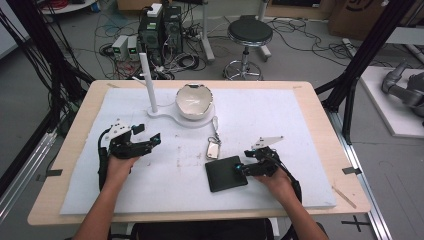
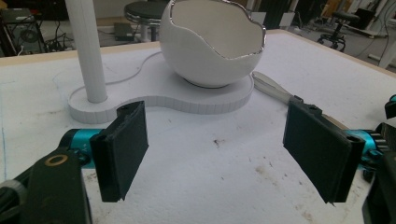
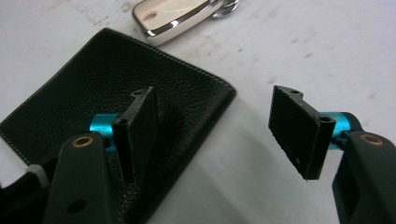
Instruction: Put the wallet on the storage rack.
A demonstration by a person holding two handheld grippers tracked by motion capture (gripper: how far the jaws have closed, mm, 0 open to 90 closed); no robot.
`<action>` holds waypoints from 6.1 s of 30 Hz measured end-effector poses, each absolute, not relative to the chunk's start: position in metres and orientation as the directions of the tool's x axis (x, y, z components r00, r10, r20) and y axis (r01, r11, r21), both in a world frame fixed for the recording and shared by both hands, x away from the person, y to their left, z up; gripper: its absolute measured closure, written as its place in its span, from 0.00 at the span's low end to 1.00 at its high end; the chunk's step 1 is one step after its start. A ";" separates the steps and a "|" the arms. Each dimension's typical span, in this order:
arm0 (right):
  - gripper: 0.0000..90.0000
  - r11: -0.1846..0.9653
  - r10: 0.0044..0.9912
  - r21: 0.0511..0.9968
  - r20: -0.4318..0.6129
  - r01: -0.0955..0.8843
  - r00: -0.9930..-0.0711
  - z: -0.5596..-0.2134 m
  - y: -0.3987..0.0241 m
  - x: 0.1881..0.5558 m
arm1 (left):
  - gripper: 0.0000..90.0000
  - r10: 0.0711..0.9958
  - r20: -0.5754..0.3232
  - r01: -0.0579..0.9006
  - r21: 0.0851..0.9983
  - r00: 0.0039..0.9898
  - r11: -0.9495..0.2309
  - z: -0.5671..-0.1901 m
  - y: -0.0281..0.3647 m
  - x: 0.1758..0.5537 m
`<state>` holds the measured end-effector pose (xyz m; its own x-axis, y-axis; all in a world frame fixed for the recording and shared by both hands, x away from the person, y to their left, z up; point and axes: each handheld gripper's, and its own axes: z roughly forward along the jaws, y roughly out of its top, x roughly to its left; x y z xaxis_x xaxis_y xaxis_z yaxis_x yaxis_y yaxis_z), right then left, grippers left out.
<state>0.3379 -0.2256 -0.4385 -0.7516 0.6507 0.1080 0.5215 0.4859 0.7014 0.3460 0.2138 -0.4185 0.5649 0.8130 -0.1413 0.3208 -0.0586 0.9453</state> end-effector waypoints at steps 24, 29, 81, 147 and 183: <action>0.94 0.553 0.543 0.715 0.081 0.428 -0.836 -0.429 -0.217 0.332 | 0.25 0.790 -0.136 0.334 0.938 0.598 -0.092 -0.421 0.201 0.346; 0.94 0.527 0.526 0.765 0.047 0.369 -0.849 -0.419 -0.219 0.329 | 0.32 0.756 -0.160 0.339 0.937 0.635 -0.087 -0.420 0.199 0.345; 0.90 0.463 0.538 0.842 -0.019 0.277 -0.843 -0.405 -0.225 0.328 | 0.86 0.248 -0.364 0.430 0.847 0.898 -0.313 -0.440 0.082 0.354; 0.41 0.364 0.643 0.857 0.053 0.365 -0.764 -0.405 -0.272 0.336 | 0.84 0.448 -0.105 0.253 0.925 0.888 -0.285 -0.351 0.146 0.358; 0.28 0.391 0.769 0.833 -0.062 0.392 -0.636 -0.400 -0.312 0.342 | 0.84 0.513 0.262 0.157 0.756 0.817 -0.635 -0.288 0.133 0.446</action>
